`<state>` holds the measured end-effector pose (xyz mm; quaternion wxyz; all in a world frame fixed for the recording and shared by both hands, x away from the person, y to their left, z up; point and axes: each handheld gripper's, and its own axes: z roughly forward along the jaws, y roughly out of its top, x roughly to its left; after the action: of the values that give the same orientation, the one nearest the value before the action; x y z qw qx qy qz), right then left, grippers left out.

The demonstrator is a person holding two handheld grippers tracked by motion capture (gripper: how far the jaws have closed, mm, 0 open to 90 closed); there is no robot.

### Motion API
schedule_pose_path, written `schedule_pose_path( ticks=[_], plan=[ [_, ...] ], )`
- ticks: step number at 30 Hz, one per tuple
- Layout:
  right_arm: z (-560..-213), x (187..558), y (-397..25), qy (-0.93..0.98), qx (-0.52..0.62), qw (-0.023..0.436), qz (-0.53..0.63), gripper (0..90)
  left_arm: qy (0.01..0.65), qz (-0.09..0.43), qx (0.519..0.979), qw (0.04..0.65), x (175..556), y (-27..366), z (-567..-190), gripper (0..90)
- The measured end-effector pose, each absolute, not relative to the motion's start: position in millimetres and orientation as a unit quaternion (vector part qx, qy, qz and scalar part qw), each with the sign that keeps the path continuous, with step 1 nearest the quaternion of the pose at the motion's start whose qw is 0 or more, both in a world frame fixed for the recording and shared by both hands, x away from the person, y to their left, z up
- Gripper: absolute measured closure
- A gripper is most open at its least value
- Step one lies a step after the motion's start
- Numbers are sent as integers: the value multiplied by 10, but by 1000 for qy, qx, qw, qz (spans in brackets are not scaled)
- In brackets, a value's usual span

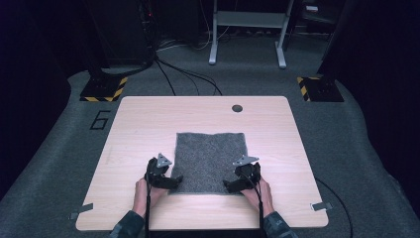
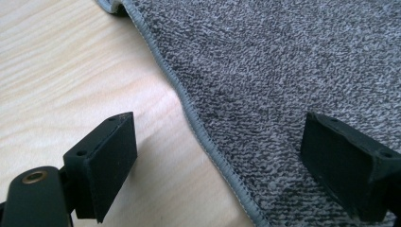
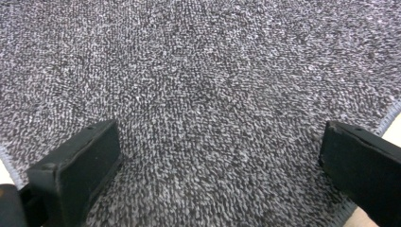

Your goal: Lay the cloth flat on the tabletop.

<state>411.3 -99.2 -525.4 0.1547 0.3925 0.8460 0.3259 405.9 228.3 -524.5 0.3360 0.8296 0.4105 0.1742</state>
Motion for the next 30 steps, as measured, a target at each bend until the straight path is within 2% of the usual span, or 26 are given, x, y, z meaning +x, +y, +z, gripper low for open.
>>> schedule_pose_path(
  ticks=[11,15,20,30],
  plan=[
    [-5258,3929,-936,849,385,148,330,0,409,172,833,330,3919,2347,-5235,114],
    [-5219,3934,-958,850,373,150,340,0,418,170,825,340,3909,2396,-5189,84],
    [-5083,3923,-948,844,371,152,356,0,428,166,811,363,3936,2491,-5069,84],
    [-4984,3918,-767,849,346,140,373,0,429,164,810,364,4126,2553,-4936,85]
  ],
)
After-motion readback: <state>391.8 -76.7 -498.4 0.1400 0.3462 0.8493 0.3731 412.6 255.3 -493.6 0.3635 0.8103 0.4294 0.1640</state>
